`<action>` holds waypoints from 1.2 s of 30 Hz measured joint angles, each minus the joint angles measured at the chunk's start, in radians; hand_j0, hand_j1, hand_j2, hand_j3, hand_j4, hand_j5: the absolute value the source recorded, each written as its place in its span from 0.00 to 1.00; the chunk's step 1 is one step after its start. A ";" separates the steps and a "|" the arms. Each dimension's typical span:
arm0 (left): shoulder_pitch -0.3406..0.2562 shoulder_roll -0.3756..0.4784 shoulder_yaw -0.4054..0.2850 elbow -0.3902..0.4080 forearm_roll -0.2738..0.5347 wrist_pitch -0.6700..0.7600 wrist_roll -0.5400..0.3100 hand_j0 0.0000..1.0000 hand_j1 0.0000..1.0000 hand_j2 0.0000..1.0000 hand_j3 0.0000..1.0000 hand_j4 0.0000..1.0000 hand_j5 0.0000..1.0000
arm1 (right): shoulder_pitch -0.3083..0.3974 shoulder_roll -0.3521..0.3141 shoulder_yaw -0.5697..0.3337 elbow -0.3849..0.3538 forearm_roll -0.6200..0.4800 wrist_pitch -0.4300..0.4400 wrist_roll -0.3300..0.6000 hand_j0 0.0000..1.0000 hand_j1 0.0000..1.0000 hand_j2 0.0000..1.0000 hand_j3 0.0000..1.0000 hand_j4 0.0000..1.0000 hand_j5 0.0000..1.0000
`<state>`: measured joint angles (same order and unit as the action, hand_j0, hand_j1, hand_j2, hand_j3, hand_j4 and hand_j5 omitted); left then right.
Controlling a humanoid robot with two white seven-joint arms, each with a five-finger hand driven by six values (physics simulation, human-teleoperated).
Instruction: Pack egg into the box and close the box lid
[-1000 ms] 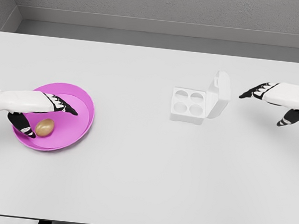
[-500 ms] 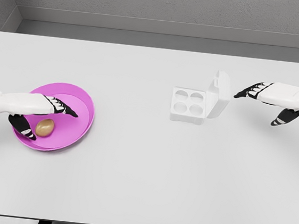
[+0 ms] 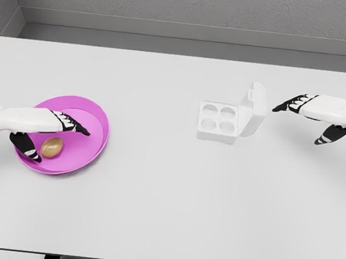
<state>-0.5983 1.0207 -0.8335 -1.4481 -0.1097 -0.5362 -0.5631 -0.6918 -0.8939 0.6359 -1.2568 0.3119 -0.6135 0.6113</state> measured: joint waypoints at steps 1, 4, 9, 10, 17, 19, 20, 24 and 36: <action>0.000 0.000 0.000 0.000 0.000 0.000 0.000 1.00 1.00 1.00 1.00 1.00 1.00 | -0.002 0.000 0.000 0.001 0.000 0.000 0.000 1.00 1.00 1.00 1.00 1.00 1.00; 0.002 0.000 0.000 0.001 0.000 0.000 0.000 1.00 1.00 1.00 1.00 1.00 1.00 | 0.000 -0.001 0.000 0.002 0.000 0.000 0.000 1.00 1.00 1.00 1.00 1.00 1.00; 0.002 -0.001 0.000 0.002 0.000 0.000 0.000 1.00 1.00 1.00 1.00 1.00 1.00 | 0.000 -0.001 0.001 0.001 0.000 0.000 0.000 1.00 1.00 1.00 1.00 1.00 1.00; 0.002 -0.001 0.000 0.002 0.000 0.000 0.000 1.00 1.00 1.00 1.00 1.00 1.00 | 0.000 -0.001 0.001 0.001 0.000 0.000 0.000 1.00 1.00 1.00 1.00 1.00 1.00; 0.003 -0.001 -0.001 0.003 0.000 0.000 0.000 0.96 0.96 0.96 0.96 0.96 0.96 | 0.002 -0.002 0.001 0.001 0.000 0.000 0.000 1.00 1.00 1.00 1.00 1.00 1.00; 0.011 0.000 0.000 0.003 0.002 0.002 0.001 0.94 0.94 0.94 0.94 0.94 0.94 | 0.002 -0.002 0.001 0.001 0.000 0.000 0.000 1.00 1.00 1.00 1.00 1.00 1.00; 0.011 0.000 0.001 0.003 0.004 0.003 0.001 0.92 0.92 0.92 0.92 0.92 0.92 | 0.002 -0.002 0.001 0.001 0.000 0.000 0.000 1.00 1.00 1.00 1.00 1.00 1.00; 0.014 0.000 0.002 0.003 0.005 0.003 0.002 0.91 0.91 0.91 0.91 0.91 0.91 | 0.002 -0.002 0.001 0.001 0.000 0.000 0.000 1.00 1.00 1.00 1.00 1.00 1.00; 0.015 0.000 0.000 0.012 0.006 0.000 0.000 0.45 0.45 0.45 0.45 0.45 0.45 | 0.002 -0.004 0.001 0.001 0.000 0.000 0.000 1.00 1.00 1.00 1.00 1.00 1.00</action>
<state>-0.5829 1.0205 -0.8331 -1.4360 -0.1041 -0.5363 -0.5635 -0.6903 -0.8977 0.6372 -1.2561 0.3118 -0.6134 0.6113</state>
